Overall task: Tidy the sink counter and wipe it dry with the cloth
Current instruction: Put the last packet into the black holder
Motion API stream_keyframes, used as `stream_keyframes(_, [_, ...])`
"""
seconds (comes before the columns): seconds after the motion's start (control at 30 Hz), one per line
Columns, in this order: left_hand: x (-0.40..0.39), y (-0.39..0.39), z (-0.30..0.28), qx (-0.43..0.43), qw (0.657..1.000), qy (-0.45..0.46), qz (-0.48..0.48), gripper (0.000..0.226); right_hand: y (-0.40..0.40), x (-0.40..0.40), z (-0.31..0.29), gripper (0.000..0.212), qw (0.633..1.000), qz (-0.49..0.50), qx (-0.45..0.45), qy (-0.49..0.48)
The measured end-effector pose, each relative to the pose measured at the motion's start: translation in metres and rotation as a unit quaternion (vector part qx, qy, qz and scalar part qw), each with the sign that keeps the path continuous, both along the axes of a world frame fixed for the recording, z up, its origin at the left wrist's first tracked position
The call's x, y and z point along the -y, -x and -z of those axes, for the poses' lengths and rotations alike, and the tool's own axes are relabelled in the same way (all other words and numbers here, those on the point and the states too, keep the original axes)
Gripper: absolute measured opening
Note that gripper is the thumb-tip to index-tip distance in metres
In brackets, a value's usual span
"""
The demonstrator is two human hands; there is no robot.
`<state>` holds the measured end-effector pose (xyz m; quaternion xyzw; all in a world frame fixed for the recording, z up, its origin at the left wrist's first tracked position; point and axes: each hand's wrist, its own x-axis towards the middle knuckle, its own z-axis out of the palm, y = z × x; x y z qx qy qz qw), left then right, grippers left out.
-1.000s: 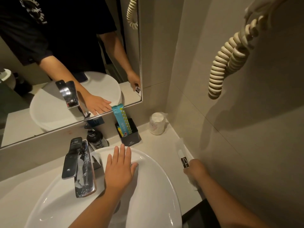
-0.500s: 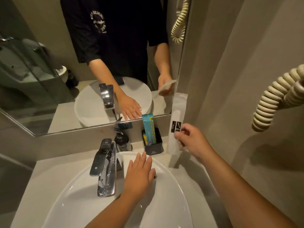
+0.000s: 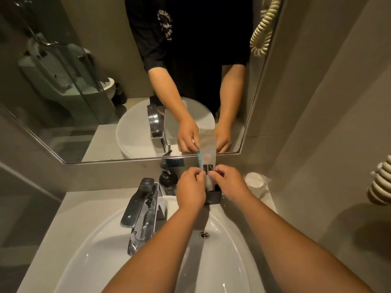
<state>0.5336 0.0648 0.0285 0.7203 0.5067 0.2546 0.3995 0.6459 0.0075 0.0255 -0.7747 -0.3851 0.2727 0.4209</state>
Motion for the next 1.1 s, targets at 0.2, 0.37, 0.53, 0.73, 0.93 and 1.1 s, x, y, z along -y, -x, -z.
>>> stream_keyframes(0.2, [-0.004, -0.001, 0.026, -0.099, 0.995, 0.017, 0.008, 0.019, -0.001, -0.003, 0.026, 0.031, 0.992, -0.004, 0.063, 0.105])
stream_keyframes(0.37, [0.0, 0.0, 0.04, -0.168, 0.986, 0.007, 0.011, 0.019, -0.001, -0.004, 0.032, 0.028, 0.983, -0.011, 0.073, 0.165])
stream_keyframes(0.53, [0.0, -0.003, 0.041, -0.184, 0.983, -0.001, 0.014, 0.017, -0.004, -0.007, 0.033, 0.035, 0.981, -0.012, 0.053, 0.184])
stream_keyframes(0.73, [0.005, 0.002, 0.039, -0.177, 0.984, -0.025, 0.013, 0.014, -0.007, -0.001, 0.033, 0.026, 0.991, 0.0, 0.028, 0.134])
stream_keyframes(0.93, [0.032, 0.036, 0.027, -0.265, 0.931, -0.218, 0.126, 0.024, 0.011, 0.04, 0.008, 0.039, 0.973, 0.02, 0.211, 0.091])
stream_keyframes(1.1, [0.076, 0.105, 0.03, -0.287, 0.883, -0.27, 0.253, 0.042, 0.07, 0.103, 0.006, 0.049, 0.942, -0.098, 0.29, 0.134])
